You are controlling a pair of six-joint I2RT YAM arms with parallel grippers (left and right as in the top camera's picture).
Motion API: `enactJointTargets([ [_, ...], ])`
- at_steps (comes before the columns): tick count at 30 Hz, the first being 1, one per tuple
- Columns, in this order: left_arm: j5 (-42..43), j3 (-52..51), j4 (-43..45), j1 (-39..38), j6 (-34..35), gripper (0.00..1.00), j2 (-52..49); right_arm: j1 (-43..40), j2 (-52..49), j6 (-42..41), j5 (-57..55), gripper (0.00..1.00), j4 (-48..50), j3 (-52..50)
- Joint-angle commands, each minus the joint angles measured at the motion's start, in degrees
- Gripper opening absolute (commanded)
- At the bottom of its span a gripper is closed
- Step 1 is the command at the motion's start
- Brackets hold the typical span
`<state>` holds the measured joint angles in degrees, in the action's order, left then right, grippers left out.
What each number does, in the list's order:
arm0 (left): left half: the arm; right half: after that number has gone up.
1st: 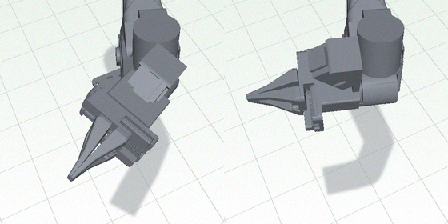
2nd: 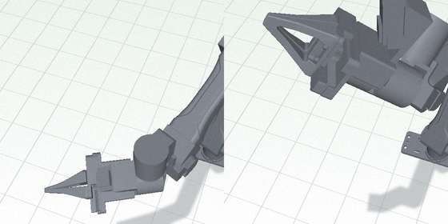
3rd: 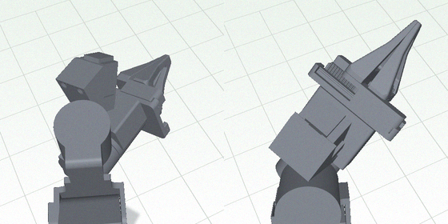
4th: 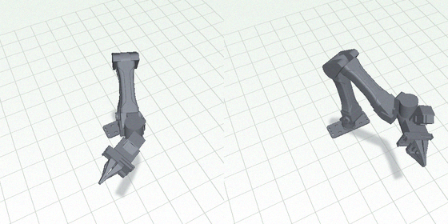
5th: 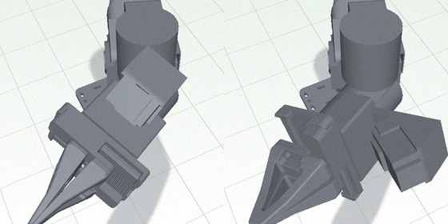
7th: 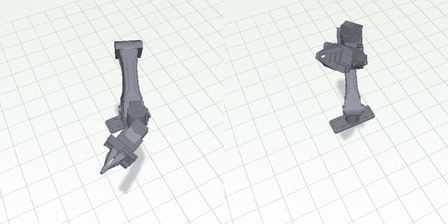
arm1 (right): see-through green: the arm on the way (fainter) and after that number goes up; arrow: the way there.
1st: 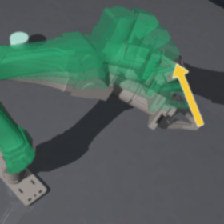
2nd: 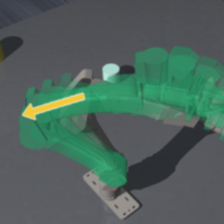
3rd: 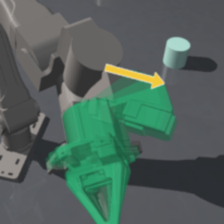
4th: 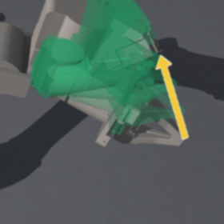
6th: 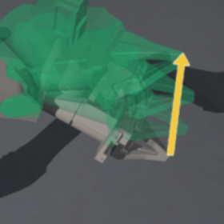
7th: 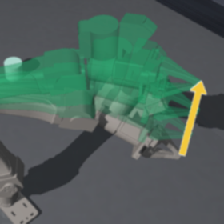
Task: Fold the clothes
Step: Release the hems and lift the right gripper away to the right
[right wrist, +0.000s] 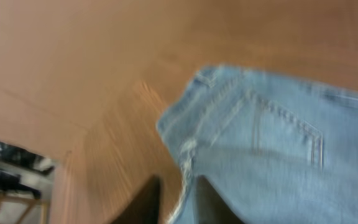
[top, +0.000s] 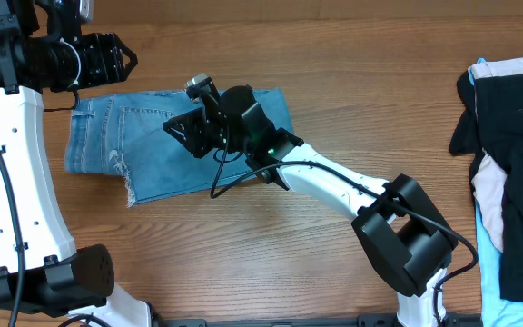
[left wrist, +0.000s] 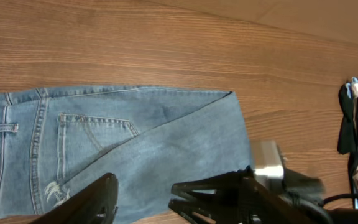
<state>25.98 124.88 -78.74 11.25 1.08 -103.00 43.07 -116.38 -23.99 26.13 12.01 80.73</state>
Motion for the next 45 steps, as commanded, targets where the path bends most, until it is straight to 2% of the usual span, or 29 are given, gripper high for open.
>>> enactJointTargets([
  [1,0.63,1.27,-1.84,0.09,-1.77,0.74,0.85,-2.64,-0.31,-0.07,2.05,0.35,-8.92,0.48],
  [4,0.20,1.11,-5.92,0.09,-3.58,0.76,0.61,-6.71,-0.09,0.87,4.90,0.52,-22.67,1.40],
  [7,-0.96,-0.20,-10.75,0.09,-3.72,0.75,0.22,-11.85,1.27,3.17,7.89,0.55,-31.95,2.71],
  [10,-0.94,-5.42,-11.56,0.07,-3.69,0.77,-0.02,-18.53,5.29,7.98,13.55,0.56,-35.98,3.15],
  [13,-1.09,-18.03,-5.75,0.50,-2.73,0.82,-0.07,-25.44,11.54,7.96,17.09,0.56,-37.11,3.15],
  [16,-0.61,-33.42,5.27,2.19,2.36,0.82,-0.61,-31.21,18.29,7.98,17.88,0.56,-41.31,3.15],
  [18,1.99,-41.55,12.57,3.96,2.12,0.89,-1.53,-34.07,22.25,8.07,17.88,0.58,-45.38,3.15],
  [20,1.99,-44.48,15.69,4.87,-0.50,0.88,-2.32,-35.21,24.11,9.97,17.73,0.59,-48.48,3.15],
  [24,-9.55,-46.62,20.39,5.73,-1.84,0.89,-5.44,-36.06,25.62,12.13,15.63,0.59,-57.33,3.15],
  [28,-12.26,-46.29,25.07,5.77,-5.84,0.87,-6.16,-36.06,25.62,12.33,12.46,0.57,-62.90,3.13],
  [32,-20.00,-46.01,29.77,6.38,-6.82,0.90,-6.56,-36.06,25.62,12.31,12.28,0.57,-63.56,3.13],
  [37,-19.17,-46.01,31.63,6.36,-7.39,0.89,-7.91,-36.06,25.62,12.31,12.28,0.54,-63.80,3.13],
  [42,-7.56,-46.01,30.23,6.32,-8.83,0.69,-12.52,-36.06,25.62,12.31,12.26,0.52,-63.60,3.13],
  [44,-6.40,-46.01,29.38,6.32,-8.87,0.55,-13.46,-36.06,25.62,12.31,12.26,0.51,-63.58,3.13],
  [45,-5.84,-46.03,29.05,6.32,-8.94,0.44,-13.57,-36.06,25.62,12.31,12.26,0.51,-63.56,3.13],
])
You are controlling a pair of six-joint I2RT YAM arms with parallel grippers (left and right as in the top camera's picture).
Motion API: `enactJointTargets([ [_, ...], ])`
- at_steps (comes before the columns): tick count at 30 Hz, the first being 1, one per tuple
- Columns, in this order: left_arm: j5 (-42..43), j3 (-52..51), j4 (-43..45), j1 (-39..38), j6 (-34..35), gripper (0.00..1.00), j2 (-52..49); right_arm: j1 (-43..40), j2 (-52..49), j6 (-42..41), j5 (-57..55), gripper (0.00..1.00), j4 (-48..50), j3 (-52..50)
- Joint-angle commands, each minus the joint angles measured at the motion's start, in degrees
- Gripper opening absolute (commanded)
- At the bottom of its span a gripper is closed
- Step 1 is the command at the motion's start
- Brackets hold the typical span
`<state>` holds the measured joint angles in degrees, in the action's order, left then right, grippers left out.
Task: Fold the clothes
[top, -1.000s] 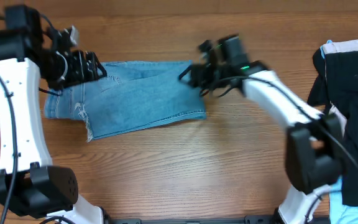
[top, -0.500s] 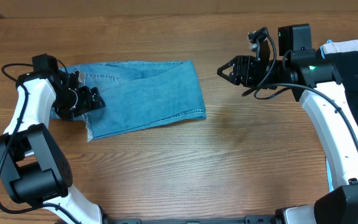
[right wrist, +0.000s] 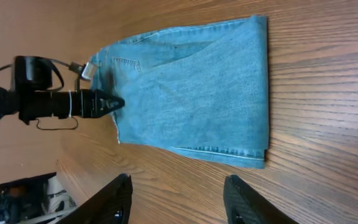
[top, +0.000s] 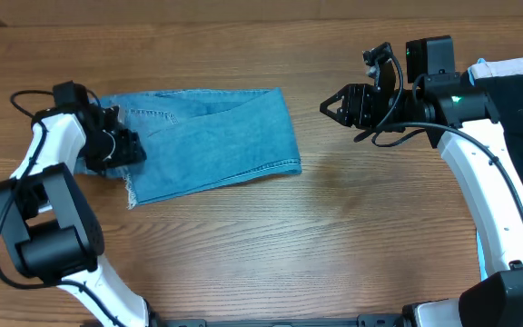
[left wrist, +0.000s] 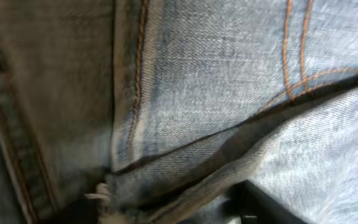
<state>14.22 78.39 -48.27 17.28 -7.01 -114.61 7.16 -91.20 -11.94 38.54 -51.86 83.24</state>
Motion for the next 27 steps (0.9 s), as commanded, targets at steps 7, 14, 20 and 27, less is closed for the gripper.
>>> enactJointTargets([
  [7,6.78,4.68,-6.36,0.46,-2.19,0.13,-1.75,-0.15,0.44,0.24,-1.25,0.50,0.31,0.61],
  [14,6.78,17.20,-17.94,0.44,-3.72,0.10,-1.75,-0.15,0.44,0.24,-1.92,0.50,0.33,0.61],
  [20,6.80,19.45,-19.78,0.37,-3.72,0.24,-1.75,-0.15,0.44,0.26,-2.51,0.50,0.35,0.61],
  [27,6.36,19.43,-20.50,0.33,-3.74,0.06,-1.75,-0.17,0.44,0.24,-2.51,0.49,1.42,0.61],
])
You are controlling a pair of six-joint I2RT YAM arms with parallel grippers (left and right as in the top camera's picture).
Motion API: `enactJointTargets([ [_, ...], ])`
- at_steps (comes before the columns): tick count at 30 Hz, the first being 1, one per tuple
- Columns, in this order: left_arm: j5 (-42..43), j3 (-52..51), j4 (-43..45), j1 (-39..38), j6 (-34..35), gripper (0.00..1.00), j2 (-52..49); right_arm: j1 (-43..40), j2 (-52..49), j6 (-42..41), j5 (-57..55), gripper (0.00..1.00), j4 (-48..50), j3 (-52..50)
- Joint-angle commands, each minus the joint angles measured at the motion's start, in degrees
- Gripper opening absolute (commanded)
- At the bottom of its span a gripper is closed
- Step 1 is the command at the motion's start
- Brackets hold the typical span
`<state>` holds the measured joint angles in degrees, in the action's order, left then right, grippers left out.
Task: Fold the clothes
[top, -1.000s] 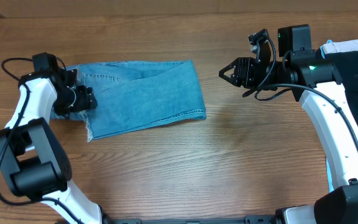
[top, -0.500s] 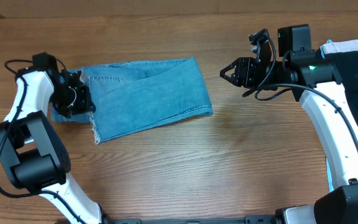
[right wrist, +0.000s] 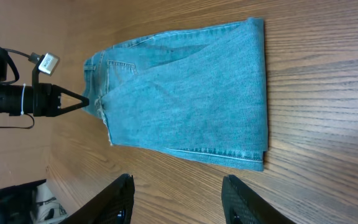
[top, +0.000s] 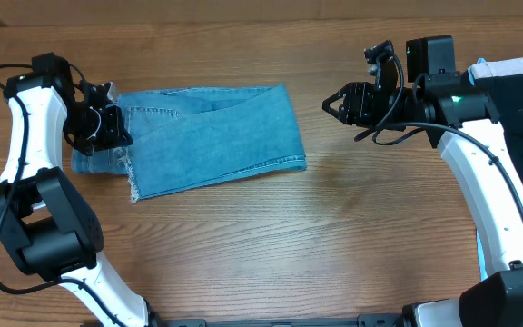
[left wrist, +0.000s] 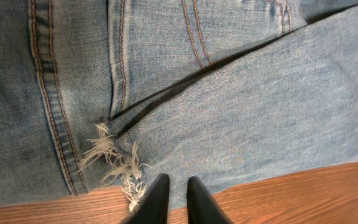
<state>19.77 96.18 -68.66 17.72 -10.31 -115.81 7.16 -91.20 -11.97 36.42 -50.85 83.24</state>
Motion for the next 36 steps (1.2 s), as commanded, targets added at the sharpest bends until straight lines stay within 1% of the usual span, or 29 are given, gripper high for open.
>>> enactJointTargets([
  [1,0.13,1.66,-0.02,-0.11,-0.42,0.28,-0.55,-0.17,0.44,0.26,-0.42,0.49,0.42,0.61],
  [2,-1.57,1.62,0.20,-0.11,-0.42,0.50,-0.55,-0.17,0.44,0.26,-0.42,0.49,0.42,0.61],
  [3,-3.96,1.31,1.11,-0.11,-0.39,0.59,-0.57,-0.17,0.44,0.26,-0.39,0.49,0.42,0.61],
  [4,-5.29,0.81,2.21,-0.11,-0.39,0.64,-0.61,-0.17,0.44,0.26,-0.39,0.49,0.42,0.61],
  [5,-5.51,0.42,2.95,-0.11,-0.39,0.67,-0.68,-0.17,0.44,0.26,-0.39,0.49,0.42,0.61],
  [8,-6.88,-2.67,6.43,-0.11,-0.39,0.70,-0.81,-0.15,0.44,0.26,-0.39,0.49,0.35,0.61],
  [10,-8.17,-5.88,10.25,-0.09,-0.35,0.73,-0.81,-0.15,0.44,0.26,-0.39,0.49,0.37,0.61],
  [11,-7.96,-6.82,11.43,-0.09,-0.28,0.73,-0.83,-0.15,0.44,0.26,-0.39,0.50,0.44,0.61],
  [14,-5.64,-9.64,14.03,-0.20,-0.24,0.70,-0.83,-0.15,0.44,0.26,-0.39,0.49,0.59,0.61],
  [16,-3.85,-10.84,14.71,-0.46,-0.28,0.66,-0.83,-0.15,0.44,0.26,-0.37,0.49,0.59,0.61],
  [18,-2.54,-11.08,14.69,-0.61,-0.44,0.56,-0.83,-0.15,0.44,0.24,-0.37,0.49,0.57,0.61],
  [19,-1.86,-11.08,14.69,-0.66,-0.44,0.47,-0.83,-0.15,0.44,0.24,-0.37,0.49,0.59,0.61],
  [23,0.81,-11.08,14.43,-1.14,-0.68,0.35,-0.83,-0.15,0.44,0.24,-0.39,0.47,0.59,0.61],
  [24,0.81,-11.08,13.88,-1.25,-0.94,0.27,-0.83,-0.15,0.44,0.24,-0.39,0.47,0.59,0.61],
  [25,0.94,-11.08,13.64,-1.25,-0.87,0.15,-0.83,-0.15,0.44,0.24,-0.37,0.47,0.59,0.61],
  [27,0.61,-11.04,13.25,-1.22,-0.92,0.07,-0.81,-0.15,0.44,0.24,-0.39,0.47,0.59,0.61],
  [28,0.66,-10.80,12.87,-1.09,-0.87,0.04,-0.72,-0.15,0.44,0.24,-0.39,0.47,0.61,0.61],
  [32,0.98,-6.47,7.89,-0.87,-0.87,0.04,-0.66,-0.17,0.44,0.26,-0.39,0.46,0.70,0.61],
  [36,2.36,2.95,-0.09,-0.94,-0.94,0.04,-0.66,-0.17,0.44,0.24,-0.39,0.47,1.55,0.61],
])
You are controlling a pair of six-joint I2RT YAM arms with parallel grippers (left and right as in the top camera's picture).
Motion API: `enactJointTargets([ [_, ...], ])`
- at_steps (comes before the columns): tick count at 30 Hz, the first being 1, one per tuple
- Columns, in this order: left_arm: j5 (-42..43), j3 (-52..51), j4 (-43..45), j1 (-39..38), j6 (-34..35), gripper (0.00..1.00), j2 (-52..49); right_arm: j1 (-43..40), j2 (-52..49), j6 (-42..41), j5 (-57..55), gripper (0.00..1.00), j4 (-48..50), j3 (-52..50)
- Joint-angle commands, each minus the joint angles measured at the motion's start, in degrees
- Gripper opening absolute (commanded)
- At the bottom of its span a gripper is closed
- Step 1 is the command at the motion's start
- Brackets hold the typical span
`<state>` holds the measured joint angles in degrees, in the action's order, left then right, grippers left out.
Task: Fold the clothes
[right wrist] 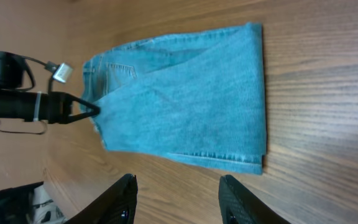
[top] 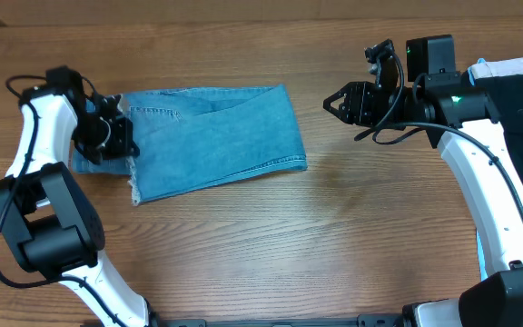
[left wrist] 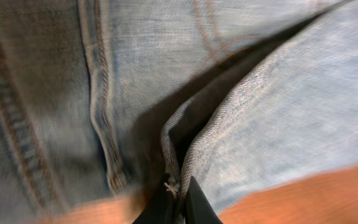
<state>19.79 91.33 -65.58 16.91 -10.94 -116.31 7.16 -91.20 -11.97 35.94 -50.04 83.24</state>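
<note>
Light blue jeans, folded lengthwise, lie flat at the table's back left. My left gripper is at their left end, by the waistband. Up close, the left gripper is shut on a raised fold of the jeans, with denim pinched between its dark fingertips. My right gripper hangs open above bare wood to the right of the jeans. In its own view, the right gripper holds nothing and looks at the whole of the jeans.
A pile of black, white and pale blue clothes lies at the table's right edge, under my right arm. The wooden table stretches in front of the jeans.
My left gripper was shut just above the frayed hem with nothing in it. Now it is lower and shut on a fold of denim there. The right arm has not moved.
At first my right arm reached across the middle of the jeans while the left gripper was high at the back left. Then the right arm was back at the right, open, and the left was low on the jeans' left end. The left then stood above the hem and now pinches it.
</note>
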Motion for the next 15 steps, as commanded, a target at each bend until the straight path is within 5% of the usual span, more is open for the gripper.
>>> enactJointTargets([
  [1,2.32,9.38,-4.24,-0.13,-0.31,0.04,-0.13,-0.17,0.44,0.24,0.09,0.46,0.90,0.61],
  [15,-6.23,30.45,-10.32,3.87,10.67,0.04,-0.15,-0.17,0.44,0.24,0.07,0.47,0.87,0.61],
])
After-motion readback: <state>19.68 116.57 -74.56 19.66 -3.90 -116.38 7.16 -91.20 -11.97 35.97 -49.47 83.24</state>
